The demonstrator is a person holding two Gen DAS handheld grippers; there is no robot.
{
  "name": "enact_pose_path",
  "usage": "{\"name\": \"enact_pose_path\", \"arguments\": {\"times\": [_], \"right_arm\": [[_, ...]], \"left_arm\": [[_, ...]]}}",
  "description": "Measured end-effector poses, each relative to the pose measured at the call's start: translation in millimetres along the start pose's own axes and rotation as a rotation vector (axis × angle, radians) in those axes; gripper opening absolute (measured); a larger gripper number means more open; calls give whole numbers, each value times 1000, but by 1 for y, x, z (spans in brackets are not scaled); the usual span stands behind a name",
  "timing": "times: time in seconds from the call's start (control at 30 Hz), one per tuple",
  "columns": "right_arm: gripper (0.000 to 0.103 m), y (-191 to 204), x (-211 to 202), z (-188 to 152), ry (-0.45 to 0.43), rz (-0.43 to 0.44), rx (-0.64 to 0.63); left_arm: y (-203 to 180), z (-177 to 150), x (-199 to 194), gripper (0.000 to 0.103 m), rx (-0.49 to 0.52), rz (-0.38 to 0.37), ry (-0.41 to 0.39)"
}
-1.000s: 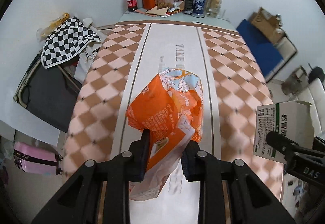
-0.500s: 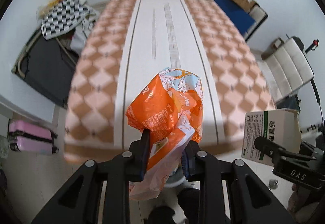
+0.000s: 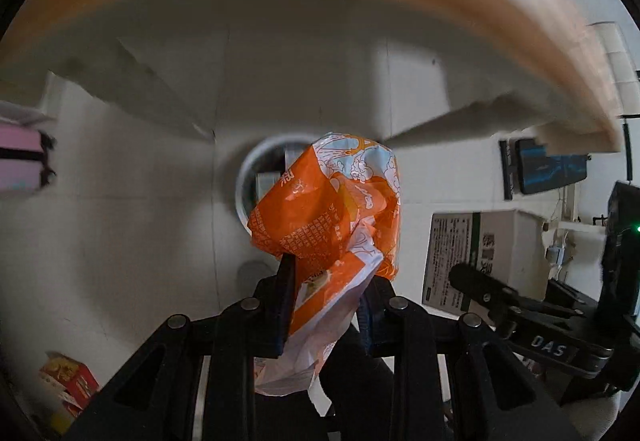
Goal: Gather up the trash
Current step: 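Carry the white box and orange bag to the trash bin and release both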
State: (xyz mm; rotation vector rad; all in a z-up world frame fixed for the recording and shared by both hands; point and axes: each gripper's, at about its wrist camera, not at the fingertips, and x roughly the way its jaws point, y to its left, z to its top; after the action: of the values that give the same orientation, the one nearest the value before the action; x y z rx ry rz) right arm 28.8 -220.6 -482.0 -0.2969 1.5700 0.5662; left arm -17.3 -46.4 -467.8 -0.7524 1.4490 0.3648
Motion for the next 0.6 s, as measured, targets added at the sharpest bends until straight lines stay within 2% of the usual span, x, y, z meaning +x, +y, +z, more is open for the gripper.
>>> {"name": "enact_pose_path", "arguments": {"times": [0.27,0.4,0.5,0.57,0.6], "right_arm": [[86,-33,130,24,41,-6,12],[86,-36,183,46,49,-9,7],[86,-40,213,55,60,-10,9],[87,-42,232,57,70,-10,7],[87,-39,237,63,76,-13,3]], "left_arm": [[25,28,140,28,-13,12,94],[41,42,189,29,-20,-6,134],[48,44,209,31,-28,-16,162],[56,42,212,39,-21,2,168],[57,41,214,49,-19,10,167]]}}
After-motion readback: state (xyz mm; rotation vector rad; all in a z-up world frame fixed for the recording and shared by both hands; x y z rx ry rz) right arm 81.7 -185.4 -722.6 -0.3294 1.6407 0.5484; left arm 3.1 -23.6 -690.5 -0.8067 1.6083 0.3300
